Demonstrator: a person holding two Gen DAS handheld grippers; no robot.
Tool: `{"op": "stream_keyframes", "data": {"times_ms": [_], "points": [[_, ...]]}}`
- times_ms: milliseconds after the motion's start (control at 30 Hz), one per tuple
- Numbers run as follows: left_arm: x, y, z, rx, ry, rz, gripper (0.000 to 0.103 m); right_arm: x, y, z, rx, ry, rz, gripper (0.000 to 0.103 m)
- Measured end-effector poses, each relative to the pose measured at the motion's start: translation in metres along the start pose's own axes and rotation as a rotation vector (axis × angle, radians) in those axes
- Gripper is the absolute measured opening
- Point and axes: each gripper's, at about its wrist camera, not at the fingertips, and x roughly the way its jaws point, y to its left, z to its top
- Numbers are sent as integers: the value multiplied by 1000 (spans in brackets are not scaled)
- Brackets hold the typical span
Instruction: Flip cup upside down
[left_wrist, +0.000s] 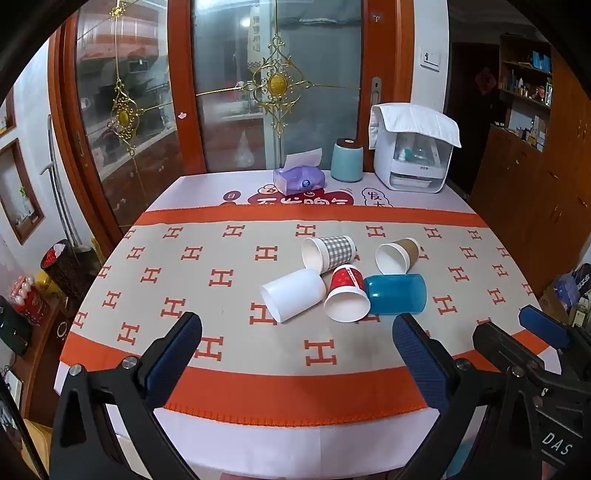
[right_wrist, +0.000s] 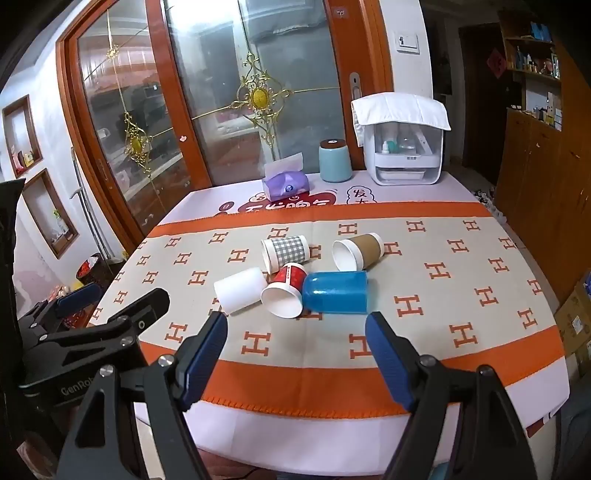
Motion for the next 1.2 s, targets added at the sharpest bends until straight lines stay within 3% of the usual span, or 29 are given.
{"op": "stream_keyframes", "data": {"times_ms": [33, 667, 1200], "points": [[0, 0, 0, 0, 0, 0, 102, -2, 0, -1, -6, -29, 1, 78], [9, 0, -5, 6, 42, -61, 102, -3, -1, -3, 4, -14, 5, 77], [10, -3, -8, 17, 40, -57, 102, -2, -4, -4, 8, -14, 8, 77]]}}
